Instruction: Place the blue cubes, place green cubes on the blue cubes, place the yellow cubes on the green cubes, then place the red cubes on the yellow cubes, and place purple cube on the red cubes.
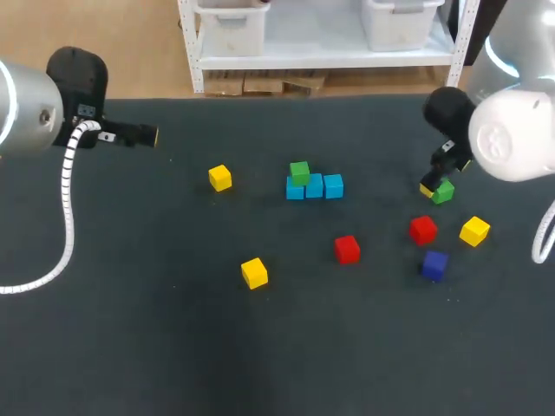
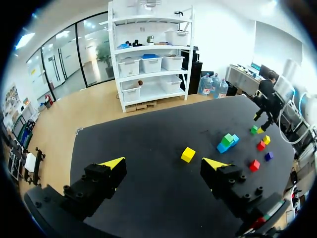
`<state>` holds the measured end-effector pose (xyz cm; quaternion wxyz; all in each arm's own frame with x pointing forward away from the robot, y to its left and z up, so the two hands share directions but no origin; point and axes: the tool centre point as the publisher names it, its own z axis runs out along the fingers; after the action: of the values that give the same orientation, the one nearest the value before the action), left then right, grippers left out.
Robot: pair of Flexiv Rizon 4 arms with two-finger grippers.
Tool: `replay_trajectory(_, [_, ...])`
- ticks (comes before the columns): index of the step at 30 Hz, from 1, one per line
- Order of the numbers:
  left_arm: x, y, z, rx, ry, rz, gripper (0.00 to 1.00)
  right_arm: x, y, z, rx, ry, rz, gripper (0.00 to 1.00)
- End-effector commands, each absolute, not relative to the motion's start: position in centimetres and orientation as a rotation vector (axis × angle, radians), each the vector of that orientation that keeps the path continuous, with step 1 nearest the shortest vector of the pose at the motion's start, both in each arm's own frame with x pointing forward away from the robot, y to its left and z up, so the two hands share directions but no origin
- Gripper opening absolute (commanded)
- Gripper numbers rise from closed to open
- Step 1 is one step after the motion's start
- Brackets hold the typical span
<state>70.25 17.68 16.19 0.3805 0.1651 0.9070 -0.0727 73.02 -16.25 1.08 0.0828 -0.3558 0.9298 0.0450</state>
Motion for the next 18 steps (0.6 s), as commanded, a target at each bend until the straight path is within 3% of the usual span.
replay_trajectory(1, [70.3, 17.8, 16.2, 0.424, 2.315, -0.191, 1.0, 74.5, -15.6, 0.1, -1.069, 2.831, 0.115, 1.0])
replay_trajectory(14, [70.3, 17.8, 16.2, 0.424, 2.315, -0.191, 1.0, 74.5, -16.5, -1.0, -0.992, 2.915, 0.145, 1.0])
replay_trajectory(17, [70.3, 17.8, 16.2, 0.424, 2.315, -0.191, 1.0, 74.6, -16.7, -1.1, -0.987, 2.921, 0.151, 0.96])
replay_trajectory(18, [70.3, 17.8, 16.2, 0.424, 2.315, -0.191, 1.0, 74.7, -16.7, -1.2, -0.984, 2.923, 0.152, 0.89])
